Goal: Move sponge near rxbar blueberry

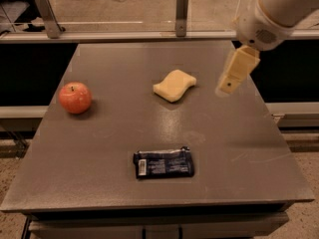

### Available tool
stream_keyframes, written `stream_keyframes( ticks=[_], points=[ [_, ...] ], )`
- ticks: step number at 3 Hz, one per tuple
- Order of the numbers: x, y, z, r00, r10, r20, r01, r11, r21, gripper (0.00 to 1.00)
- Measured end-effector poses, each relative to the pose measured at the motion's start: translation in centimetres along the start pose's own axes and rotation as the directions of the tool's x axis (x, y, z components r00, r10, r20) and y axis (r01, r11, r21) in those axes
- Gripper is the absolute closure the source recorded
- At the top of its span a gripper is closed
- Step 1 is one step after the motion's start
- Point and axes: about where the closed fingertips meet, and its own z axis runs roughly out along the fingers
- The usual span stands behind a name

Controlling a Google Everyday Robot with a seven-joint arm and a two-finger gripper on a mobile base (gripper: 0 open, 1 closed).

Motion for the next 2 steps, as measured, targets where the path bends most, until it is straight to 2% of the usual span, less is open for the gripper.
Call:
stream_keyframes(
  ticks=[1, 2],
  points=[
    [-3.6, -4.3, 3.5, 0.986, 0.100, 0.134, -0.105, 0.9941, 0.028, 0.00],
    [-5.3, -6.6, 6.7, 0.943, 0.254, 0.213, -0.262, 0.9649, 0.012, 0.00]
  ],
)
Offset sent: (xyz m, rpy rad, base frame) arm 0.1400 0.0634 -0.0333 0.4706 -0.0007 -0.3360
